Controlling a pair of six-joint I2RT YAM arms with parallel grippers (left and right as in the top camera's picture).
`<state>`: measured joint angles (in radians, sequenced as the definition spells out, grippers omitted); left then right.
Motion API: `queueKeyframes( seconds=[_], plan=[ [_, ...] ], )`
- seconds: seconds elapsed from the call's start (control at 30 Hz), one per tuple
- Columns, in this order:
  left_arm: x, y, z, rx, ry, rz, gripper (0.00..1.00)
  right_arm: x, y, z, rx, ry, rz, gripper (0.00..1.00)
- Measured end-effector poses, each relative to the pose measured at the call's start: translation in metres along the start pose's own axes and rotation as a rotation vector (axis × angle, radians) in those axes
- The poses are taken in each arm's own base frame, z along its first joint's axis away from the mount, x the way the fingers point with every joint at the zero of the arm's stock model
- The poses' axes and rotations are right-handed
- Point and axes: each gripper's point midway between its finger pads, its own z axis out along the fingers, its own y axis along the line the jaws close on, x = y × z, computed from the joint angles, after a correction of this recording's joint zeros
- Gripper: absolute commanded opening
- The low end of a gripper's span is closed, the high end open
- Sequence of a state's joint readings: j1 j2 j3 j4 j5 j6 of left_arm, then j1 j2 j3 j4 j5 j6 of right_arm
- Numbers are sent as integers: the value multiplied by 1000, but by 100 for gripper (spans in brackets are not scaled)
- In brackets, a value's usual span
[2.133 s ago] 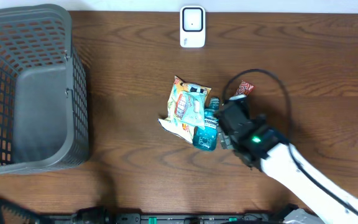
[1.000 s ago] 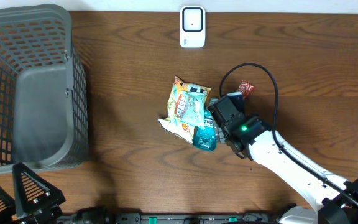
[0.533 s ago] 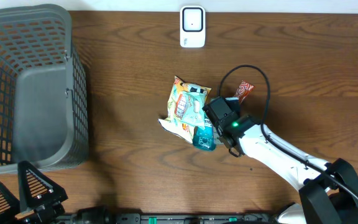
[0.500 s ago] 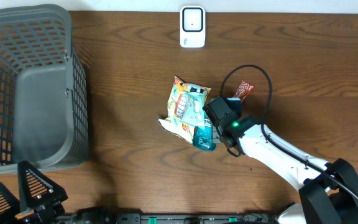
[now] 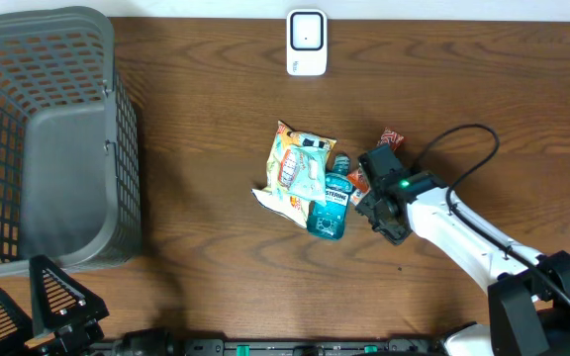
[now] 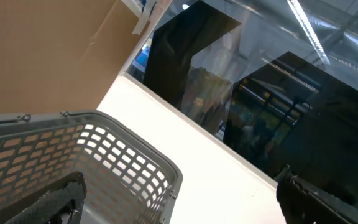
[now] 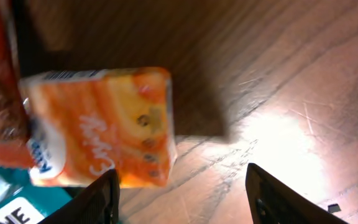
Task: Scan the item barcode
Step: 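Lift the orange box and pull it back toward the right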
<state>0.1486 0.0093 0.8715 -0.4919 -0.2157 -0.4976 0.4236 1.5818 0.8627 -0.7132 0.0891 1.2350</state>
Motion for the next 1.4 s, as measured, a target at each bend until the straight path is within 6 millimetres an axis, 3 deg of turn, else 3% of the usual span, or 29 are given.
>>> queueKeyframes(
  seconds=[0.2, 0.33, 0.47, 0.53, 0.77, 0.93, 1.03, 1.2, 1.27, 1.33, 1.4],
  plan=[
    [1, 0, 0, -1, 2, 1, 98, -12, 4, 9, -57, -11, 68, 61],
    [2, 1, 0, -5, 8, 3, 98, -17, 19, 18, -167, -49, 74, 56],
    [5, 3, 0, -14, 22, 7, 98, -19, 27, 20, -238, -67, 75, 26],
    [7, 4, 0, -17, 27, 9, 98, -18, 28, 21, -262, -72, 67, 1],
    [10, 6, 0, -25, 39, 13, 98, -17, 28, 19, -307, -97, -2, 1],
    [14, 9, -1, -37, 58, 19, 98, -14, 33, 9, -371, -138, -243, 1],
    [17, 11, -1, -44, 70, 23, 98, -14, 43, -22, -466, -208, -423, 1],
    [19, 12, -1, -48, 75, 25, 98, -7, 69, -117, -757, -418, -767, 1],
    [20, 13, -1, -52, 82, 27, 98, 5, 73, -154, -874, -512, -930, 1],
    [21, 14, -1, -54, 86, 28, 98, 20, 74, -179, -970, -569, -1073, 1],
    [23, 15, -1, -56, 89, 29, 98, 50, 70, -209, -1125, -636, -1315, 1]
  ],
)
